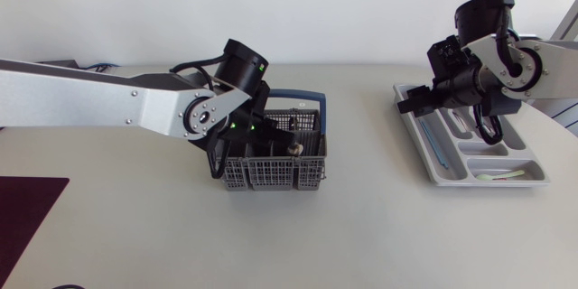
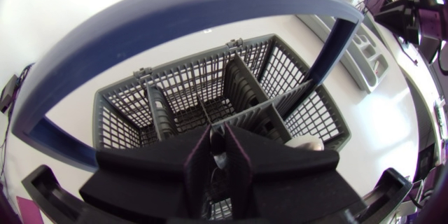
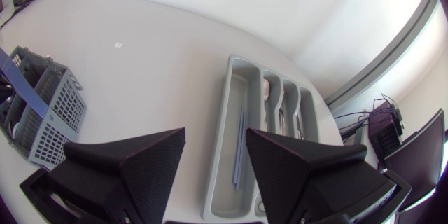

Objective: Sort the cutlery from the basket into the organizer compartments.

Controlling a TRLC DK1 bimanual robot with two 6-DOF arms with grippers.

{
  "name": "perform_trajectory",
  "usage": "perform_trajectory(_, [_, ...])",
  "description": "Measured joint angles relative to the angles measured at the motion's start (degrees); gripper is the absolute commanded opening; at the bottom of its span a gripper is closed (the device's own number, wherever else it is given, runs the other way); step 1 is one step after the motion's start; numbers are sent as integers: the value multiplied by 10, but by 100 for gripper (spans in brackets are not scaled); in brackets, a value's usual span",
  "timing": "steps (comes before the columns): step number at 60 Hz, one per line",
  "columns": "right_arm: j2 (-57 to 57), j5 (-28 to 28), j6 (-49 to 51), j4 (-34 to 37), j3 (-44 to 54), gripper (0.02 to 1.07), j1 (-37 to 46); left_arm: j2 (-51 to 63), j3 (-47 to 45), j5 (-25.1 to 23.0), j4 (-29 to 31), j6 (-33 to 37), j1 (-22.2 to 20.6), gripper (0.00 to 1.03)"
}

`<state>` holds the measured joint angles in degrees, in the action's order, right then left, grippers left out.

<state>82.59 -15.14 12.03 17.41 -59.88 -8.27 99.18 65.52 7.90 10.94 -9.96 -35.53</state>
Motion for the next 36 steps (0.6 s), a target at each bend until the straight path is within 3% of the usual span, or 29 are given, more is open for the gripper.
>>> perform_trajectory(14, [-2,-4,7,0,1,66,0,-32,-32,-62,-15,-8,14,8])
perform_trajectory(36, [-23,-6,16,0,17,66,-17,-182,-152,-82,-81,26,1,8])
